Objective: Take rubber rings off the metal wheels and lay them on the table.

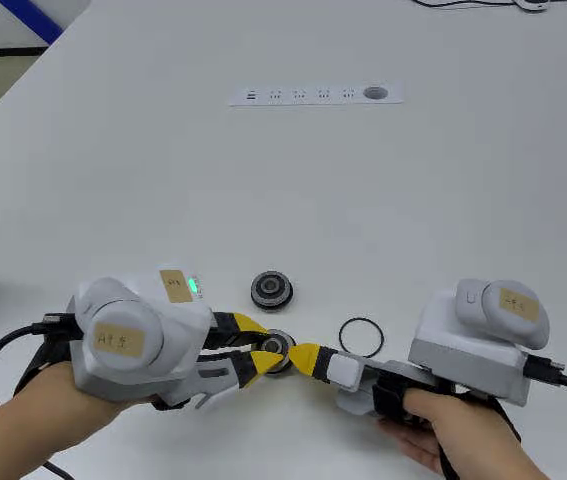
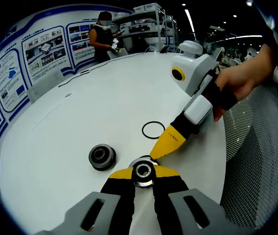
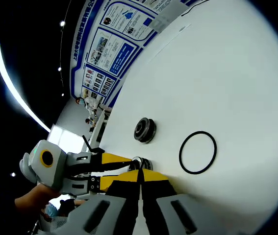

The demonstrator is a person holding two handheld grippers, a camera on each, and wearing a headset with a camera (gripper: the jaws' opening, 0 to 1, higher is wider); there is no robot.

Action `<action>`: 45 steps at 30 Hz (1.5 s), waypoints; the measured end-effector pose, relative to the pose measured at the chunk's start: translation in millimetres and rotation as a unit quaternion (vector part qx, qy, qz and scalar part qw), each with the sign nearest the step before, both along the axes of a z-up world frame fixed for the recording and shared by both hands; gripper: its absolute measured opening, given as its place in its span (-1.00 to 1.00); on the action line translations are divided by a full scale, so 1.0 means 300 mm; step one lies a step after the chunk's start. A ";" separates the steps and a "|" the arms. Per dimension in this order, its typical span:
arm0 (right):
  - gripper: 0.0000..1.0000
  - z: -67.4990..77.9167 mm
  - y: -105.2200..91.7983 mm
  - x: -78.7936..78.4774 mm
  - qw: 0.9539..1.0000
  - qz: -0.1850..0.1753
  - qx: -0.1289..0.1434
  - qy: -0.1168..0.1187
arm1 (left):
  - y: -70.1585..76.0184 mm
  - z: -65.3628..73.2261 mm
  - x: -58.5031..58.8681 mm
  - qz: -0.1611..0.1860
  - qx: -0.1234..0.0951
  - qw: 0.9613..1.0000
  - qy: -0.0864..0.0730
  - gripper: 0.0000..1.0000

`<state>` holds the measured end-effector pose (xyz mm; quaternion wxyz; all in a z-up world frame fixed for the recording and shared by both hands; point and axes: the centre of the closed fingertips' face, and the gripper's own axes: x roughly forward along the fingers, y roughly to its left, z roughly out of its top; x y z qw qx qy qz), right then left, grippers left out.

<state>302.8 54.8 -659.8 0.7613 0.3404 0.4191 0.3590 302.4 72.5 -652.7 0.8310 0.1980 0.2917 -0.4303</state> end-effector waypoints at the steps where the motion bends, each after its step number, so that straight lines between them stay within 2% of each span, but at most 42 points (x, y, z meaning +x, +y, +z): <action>1: -0.96 -0.001 0.002 0.000 1.000 0.001 -0.004 -0.004 | 0.000 0.000 -0.001 0.000 0.000 1.000 0.000 -0.73; 9: -0.97 0.000 0.000 -0.002 1.000 0.001 -0.004 -0.004 | 0.000 -0.001 -0.001 -0.001 0.002 1.000 0.000 -0.73; 22: -0.98 0.021 0.031 -0.007 0.998 0.027 -0.032 -0.048 | 0.001 -0.001 -0.002 -0.004 0.006 1.000 0.005 -0.73; 43: -0.98 0.029 0.042 -0.005 0.996 0.045 -0.046 -0.069 | 0.000 -0.001 -0.001 -0.002 0.004 1.000 0.004 -0.73; 45: -0.98 0.032 0.043 -0.007 0.995 0.048 -0.050 -0.079 | 0.000 -0.001 -0.001 -0.002 0.004 1.000 0.003 -0.73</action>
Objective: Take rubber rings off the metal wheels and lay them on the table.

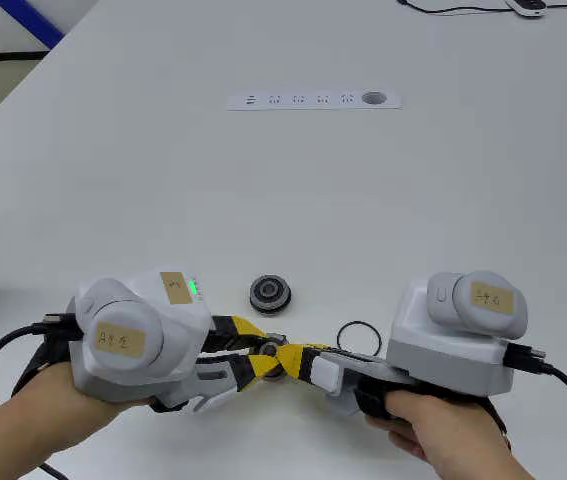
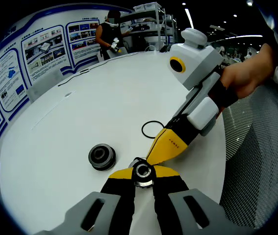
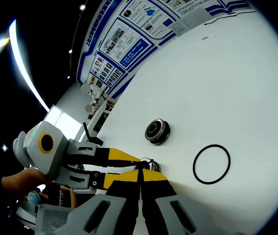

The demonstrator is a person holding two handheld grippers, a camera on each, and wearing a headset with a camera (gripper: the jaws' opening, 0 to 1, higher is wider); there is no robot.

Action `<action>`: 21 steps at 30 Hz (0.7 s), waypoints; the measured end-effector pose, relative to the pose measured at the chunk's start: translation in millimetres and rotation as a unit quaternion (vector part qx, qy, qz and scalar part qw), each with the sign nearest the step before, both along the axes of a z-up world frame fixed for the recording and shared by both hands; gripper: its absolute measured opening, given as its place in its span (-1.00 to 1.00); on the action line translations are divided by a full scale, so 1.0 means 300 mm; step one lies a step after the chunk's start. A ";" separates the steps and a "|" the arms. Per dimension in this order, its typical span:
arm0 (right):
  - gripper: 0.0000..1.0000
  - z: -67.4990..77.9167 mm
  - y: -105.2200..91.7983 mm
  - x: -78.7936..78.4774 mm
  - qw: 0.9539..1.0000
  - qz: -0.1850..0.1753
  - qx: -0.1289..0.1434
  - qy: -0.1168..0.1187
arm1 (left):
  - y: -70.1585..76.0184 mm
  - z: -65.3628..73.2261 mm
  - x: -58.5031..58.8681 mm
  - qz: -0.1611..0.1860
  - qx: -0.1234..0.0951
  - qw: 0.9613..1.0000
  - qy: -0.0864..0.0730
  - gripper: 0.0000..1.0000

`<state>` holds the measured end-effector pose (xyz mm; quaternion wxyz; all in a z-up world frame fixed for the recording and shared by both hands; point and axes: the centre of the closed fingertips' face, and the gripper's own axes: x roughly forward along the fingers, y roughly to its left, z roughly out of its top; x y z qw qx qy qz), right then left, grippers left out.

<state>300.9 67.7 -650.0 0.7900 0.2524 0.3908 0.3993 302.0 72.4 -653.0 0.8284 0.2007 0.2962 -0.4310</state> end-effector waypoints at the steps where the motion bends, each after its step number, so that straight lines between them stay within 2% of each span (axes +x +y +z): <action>1: -0.98 -0.001 0.000 0.001 1.000 0.000 0.000 0.000 | 0.000 0.000 0.000 0.000 0.000 1.000 0.000 -0.73; 21: -0.98 0.011 0.001 -0.012 1.000 0.009 0.021 0.018 | 0.001 0.001 -0.001 -0.004 -0.001 1.000 -0.001 -0.73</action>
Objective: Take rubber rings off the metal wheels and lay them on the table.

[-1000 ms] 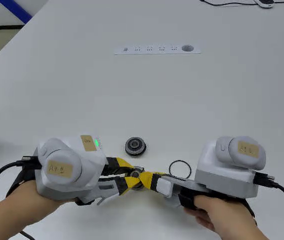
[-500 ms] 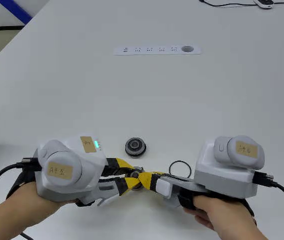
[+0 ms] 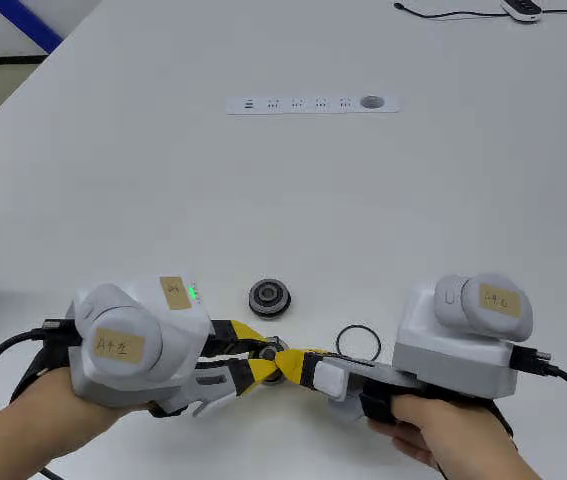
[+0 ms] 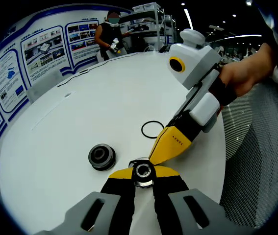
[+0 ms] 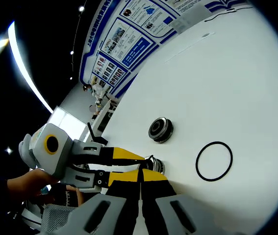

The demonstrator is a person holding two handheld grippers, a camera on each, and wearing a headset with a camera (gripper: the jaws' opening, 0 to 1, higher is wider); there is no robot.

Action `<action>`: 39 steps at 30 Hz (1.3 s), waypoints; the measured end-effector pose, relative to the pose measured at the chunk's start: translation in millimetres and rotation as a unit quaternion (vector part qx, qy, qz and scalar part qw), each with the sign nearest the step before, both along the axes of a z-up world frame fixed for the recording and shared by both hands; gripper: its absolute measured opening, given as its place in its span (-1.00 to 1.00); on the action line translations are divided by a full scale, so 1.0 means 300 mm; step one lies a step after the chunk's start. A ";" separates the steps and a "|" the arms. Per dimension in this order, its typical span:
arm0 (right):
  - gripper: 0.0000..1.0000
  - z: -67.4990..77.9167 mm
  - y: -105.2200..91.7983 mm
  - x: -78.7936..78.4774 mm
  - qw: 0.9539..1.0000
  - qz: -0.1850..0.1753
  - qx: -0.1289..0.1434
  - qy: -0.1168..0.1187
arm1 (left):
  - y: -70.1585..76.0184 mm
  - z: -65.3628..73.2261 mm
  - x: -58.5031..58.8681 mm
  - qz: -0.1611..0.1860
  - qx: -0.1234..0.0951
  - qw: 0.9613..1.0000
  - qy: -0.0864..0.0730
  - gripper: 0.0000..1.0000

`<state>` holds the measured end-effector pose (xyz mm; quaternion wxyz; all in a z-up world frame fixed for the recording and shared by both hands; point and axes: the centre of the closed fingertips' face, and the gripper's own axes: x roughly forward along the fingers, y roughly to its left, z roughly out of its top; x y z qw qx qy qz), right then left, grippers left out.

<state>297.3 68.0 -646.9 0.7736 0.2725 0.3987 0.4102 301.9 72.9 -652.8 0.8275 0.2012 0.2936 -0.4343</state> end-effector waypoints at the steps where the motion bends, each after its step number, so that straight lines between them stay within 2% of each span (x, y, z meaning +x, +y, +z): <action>1: -0.98 0.000 -0.001 0.000 1.000 0.000 0.001 0.002 | 0.000 0.000 0.000 0.000 0.000 1.000 0.000 -0.73; 13: -0.98 0.021 0.002 -0.019 0.999 -0.004 0.036 0.028 | 0.000 0.000 -0.001 0.003 -0.002 1.000 -0.001 -0.73; 19: -0.98 0.017 -0.005 -0.017 0.997 -0.021 0.052 0.056 | 0.000 0.001 -0.002 0.006 0.003 1.000 -0.005 -0.73; 23: -0.97 0.007 -0.007 -0.014 0.997 -0.026 0.047 0.060 | 0.002 0.001 -0.001 0.013 0.001 1.000 -0.004 -0.72; 28: -0.97 -0.015 -0.012 -0.022 0.997 -0.031 0.030 0.071 | -0.003 0.003 -0.002 0.006 0.018 1.000 -0.009 -0.72; 32: -0.97 -0.013 -0.014 -0.019 0.997 -0.035 0.032 0.068 | 0.000 0.004 -0.004 -0.003 0.033 0.999 -0.011 -0.72; 39: -0.97 -0.010 -0.008 -0.019 0.996 -0.038 0.037 0.074 | 0.024 0.008 -0.016 -0.001 0.042 0.999 -0.011 -0.67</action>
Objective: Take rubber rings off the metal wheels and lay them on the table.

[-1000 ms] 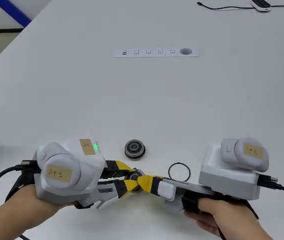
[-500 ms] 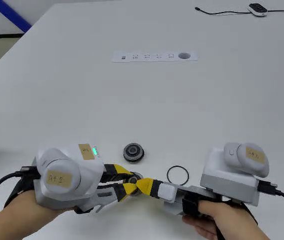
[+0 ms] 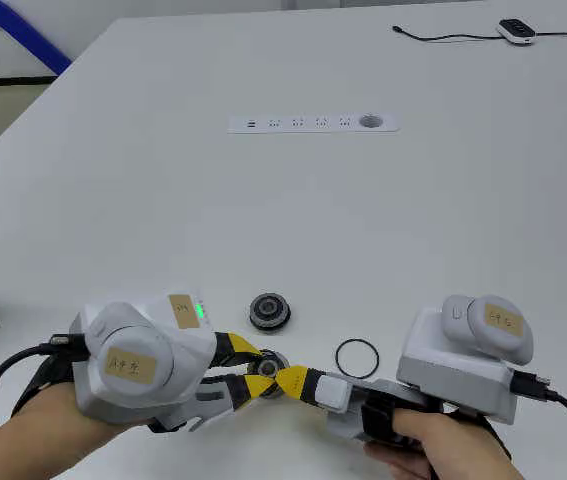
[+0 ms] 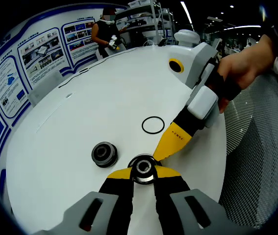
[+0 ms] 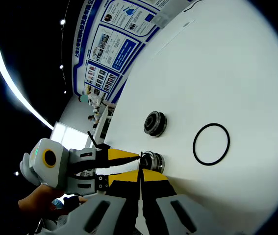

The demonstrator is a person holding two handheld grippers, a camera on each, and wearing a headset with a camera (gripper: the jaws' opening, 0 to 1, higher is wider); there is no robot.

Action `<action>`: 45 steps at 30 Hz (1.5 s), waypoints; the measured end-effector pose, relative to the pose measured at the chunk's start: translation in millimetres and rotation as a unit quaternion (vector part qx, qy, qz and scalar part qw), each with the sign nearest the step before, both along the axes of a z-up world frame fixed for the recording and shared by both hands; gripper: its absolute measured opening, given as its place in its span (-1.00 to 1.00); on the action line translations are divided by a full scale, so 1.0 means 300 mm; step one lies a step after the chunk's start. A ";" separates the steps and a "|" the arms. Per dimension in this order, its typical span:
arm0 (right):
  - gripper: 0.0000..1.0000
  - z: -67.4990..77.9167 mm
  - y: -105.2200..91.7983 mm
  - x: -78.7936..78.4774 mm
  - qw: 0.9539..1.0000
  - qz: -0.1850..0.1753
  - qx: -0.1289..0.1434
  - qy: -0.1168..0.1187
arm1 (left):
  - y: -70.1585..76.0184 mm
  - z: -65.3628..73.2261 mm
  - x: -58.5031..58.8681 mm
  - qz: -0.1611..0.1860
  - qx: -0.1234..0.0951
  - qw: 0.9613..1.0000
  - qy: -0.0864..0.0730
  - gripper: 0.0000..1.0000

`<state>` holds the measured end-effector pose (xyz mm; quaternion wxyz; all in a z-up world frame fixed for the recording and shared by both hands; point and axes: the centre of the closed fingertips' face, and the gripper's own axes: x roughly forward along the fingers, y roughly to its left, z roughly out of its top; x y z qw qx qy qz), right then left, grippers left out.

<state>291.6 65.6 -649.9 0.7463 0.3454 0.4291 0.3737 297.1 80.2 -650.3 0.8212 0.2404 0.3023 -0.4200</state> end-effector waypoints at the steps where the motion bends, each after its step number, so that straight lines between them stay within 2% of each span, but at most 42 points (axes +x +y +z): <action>1: -0.97 0.002 0.001 -0.001 1.000 0.000 0.001 0.000 | 0.004 0.000 -0.003 0.000 0.001 1.000 0.000 -0.65; 7: -0.97 0.020 0.016 -0.003 1.000 0.002 0.017 0.002 | 0.029 0.011 -0.009 0.015 -0.002 1.000 -0.004 -0.63; 16: -0.97 0.059 0.018 0.009 0.999 -0.007 0.041 -0.003 | 0.031 0.041 0.004 0.024 -0.011 1.000 -0.014 -0.62; 19: -0.97 0.070 -0.001 0.023 0.999 -0.018 0.046 -0.006 | 0.027 0.051 0.011 0.025 -0.015 0.999 -0.018 -0.62; 23: -0.97 0.074 -0.062 0.060 0.998 -0.052 0.044 -0.013 | 0.022 0.059 0.018 0.026 -0.018 0.999 -0.022 -0.61; 27: -0.97 0.048 -0.133 0.094 0.996 -0.089 0.032 -0.005 | 0.019 0.056 0.017 0.024 -0.017 0.999 -0.022 -0.61; 31: -0.97 0.020 -0.191 0.105 0.993 -0.114 0.022 0.006 | 0.016 0.051 0.013 0.023 -0.018 0.999 -0.020 -0.61; 35: -0.97 -0.026 -0.247 0.107 0.990 -0.139 0.000 0.022 | 0.016 0.044 0.008 0.022 -0.018 0.999 -0.017 -0.61; 38: -0.97 -0.048 -0.274 0.108 0.988 -0.150 -0.010 0.029 | 0.014 0.045 0.008 0.025 -0.024 0.999 -0.016 -0.61; 45: -0.96 -0.064 -0.305 0.117 0.984 -0.170 -0.024 0.038 | 0.018 0.037 0.003 0.025 -0.022 0.999 -0.014 -0.62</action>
